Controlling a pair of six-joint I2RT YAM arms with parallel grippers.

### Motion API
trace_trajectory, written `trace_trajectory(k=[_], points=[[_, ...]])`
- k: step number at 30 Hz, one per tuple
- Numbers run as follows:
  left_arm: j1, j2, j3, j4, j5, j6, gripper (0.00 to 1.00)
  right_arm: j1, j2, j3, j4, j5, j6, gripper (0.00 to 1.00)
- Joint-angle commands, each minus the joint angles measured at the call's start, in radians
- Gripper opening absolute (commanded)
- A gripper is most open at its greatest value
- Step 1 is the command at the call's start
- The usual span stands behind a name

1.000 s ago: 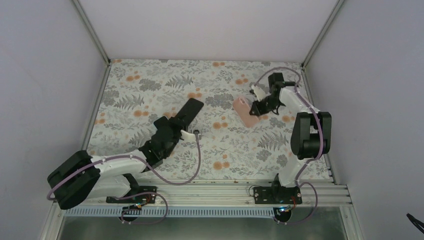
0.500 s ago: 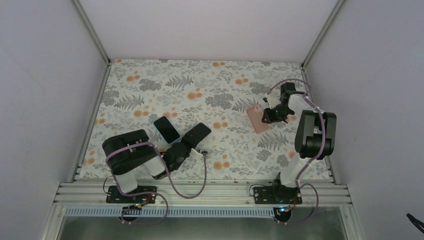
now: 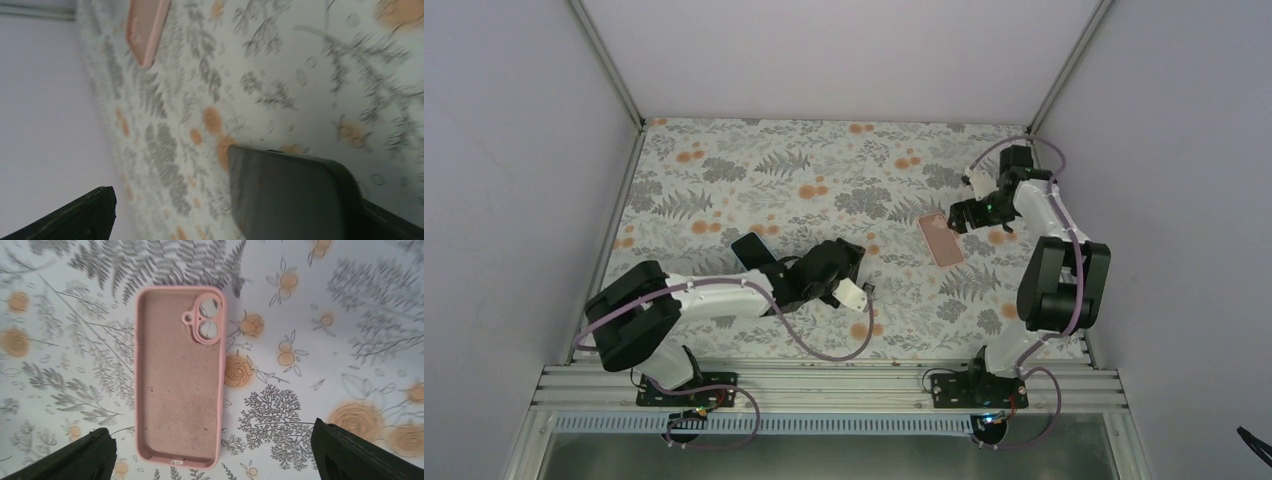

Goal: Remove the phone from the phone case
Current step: Place the phone case at the center of the board, then adjust the phone at the center of the board.

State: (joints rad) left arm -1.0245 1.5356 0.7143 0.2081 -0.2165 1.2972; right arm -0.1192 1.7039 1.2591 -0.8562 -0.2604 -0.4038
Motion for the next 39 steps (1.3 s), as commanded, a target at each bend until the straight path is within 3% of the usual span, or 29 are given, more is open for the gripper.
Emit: trace_trajectory(k=[1,5,14,17,23,29,33,39], points=[[-0.004,0.032,0.213,-0.654,0.16,-0.168,1.0,-0.006,-0.083,0.094,-0.125,-0.059,-0.072,1.0],[-0.003,0.069,0.329,-0.862,0.193,-0.209,1.0,-0.004,-0.111,0.19,-0.25,-0.088,-0.121,1.0],[0.007,0.041,0.496,-1.049,0.339,-0.304,1.0,0.018,-0.152,0.282,-0.335,-0.161,-0.151,1.0],[0.12,-0.065,0.541,-1.005,0.369,-0.314,1.0,0.083,-0.161,0.233,-0.307,-0.19,-0.152,1.0],[0.569,-0.216,0.583,-0.838,0.447,-0.337,1.0,0.368,-0.184,0.141,-0.046,-0.159,-0.004,1.0],[0.95,-0.099,0.629,-0.795,0.508,-0.492,1.0,0.633,-0.002,0.193,0.103,-0.059,0.081,1.0],[1.049,-0.038,0.569,-0.737,0.495,-0.61,1.0,0.739,0.07,0.188,0.226,-0.153,0.049,1.0],[1.055,0.021,0.446,-0.663,0.44,-0.636,1.0,0.853,0.203,0.289,0.286,-0.206,0.038,1.0]])
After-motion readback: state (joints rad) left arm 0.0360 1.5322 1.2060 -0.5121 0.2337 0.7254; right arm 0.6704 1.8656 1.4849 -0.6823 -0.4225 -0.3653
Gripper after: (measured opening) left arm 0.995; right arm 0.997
